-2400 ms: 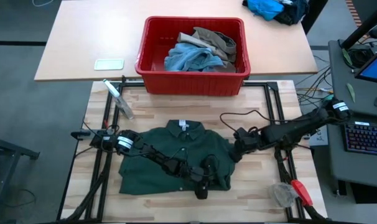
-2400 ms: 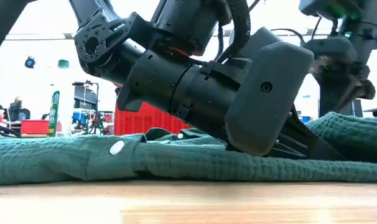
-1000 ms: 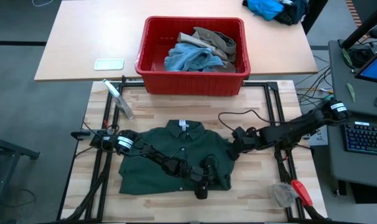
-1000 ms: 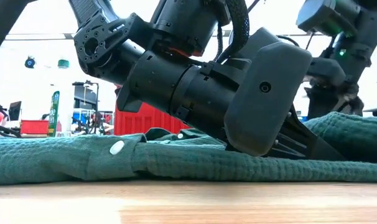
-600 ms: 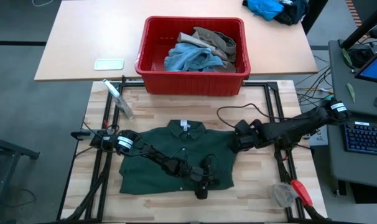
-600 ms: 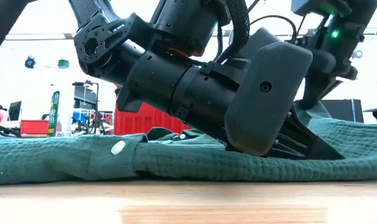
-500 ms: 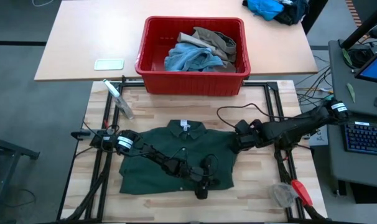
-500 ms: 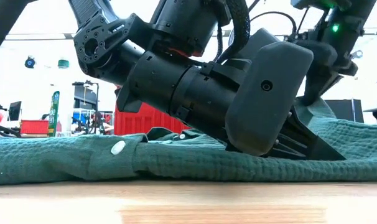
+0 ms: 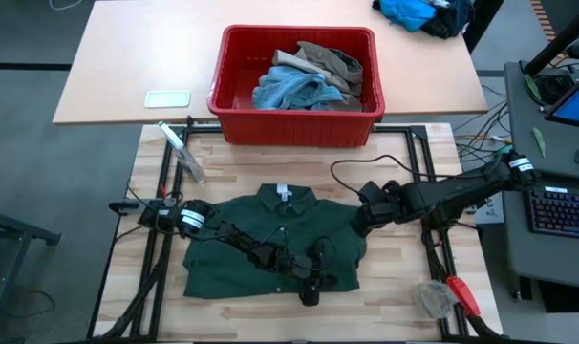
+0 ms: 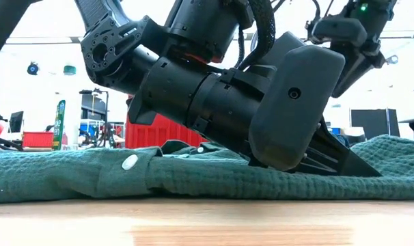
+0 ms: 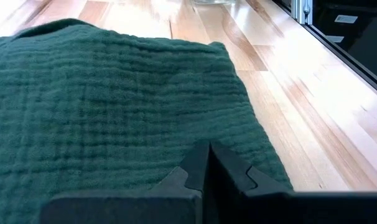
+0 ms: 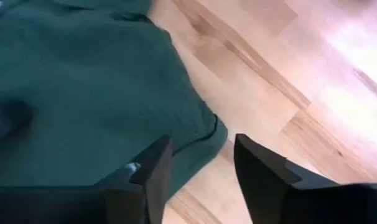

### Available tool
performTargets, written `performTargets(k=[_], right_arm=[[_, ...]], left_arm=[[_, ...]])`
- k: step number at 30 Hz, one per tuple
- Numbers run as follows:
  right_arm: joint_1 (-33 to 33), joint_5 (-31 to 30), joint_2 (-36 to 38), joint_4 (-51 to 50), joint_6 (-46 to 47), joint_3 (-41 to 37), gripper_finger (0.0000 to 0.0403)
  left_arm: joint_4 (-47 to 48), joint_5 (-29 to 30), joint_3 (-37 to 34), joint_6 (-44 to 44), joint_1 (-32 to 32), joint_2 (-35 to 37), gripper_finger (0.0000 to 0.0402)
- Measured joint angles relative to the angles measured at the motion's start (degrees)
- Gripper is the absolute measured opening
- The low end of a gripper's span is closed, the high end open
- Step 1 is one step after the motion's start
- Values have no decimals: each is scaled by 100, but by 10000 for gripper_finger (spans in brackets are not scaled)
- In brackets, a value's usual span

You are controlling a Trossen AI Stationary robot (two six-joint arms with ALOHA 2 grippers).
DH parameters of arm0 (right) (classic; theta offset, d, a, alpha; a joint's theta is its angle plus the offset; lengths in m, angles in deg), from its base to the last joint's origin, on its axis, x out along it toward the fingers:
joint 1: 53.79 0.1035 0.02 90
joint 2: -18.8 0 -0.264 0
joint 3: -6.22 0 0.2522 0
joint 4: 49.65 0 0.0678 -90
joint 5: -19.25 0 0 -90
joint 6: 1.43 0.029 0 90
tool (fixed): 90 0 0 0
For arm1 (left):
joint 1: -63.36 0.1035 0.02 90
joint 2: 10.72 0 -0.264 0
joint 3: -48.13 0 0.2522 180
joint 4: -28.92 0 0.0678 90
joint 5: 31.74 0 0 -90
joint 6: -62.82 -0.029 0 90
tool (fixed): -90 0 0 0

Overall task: Fold Laundry from Bin
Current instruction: Fold the green polo shirt

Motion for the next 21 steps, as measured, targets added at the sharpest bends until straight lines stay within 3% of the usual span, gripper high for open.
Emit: performTargets(k=[5,11,16,21], right_arm=[[387,420,0,659,89,-209,196],[1215,816,-7,1860,1090,-924,217],[1808,783,-9,2479,2307,-1526,227],[2056,767,-11,3724,2830,-2174,231]], left_arm=[[-1,0,-2,0,0,0,0],[-4,-1,-2,2,-3,0,0],[-7,0,-4,2,-24,0,0],[-7,0,-4,2,-26,0,0]])
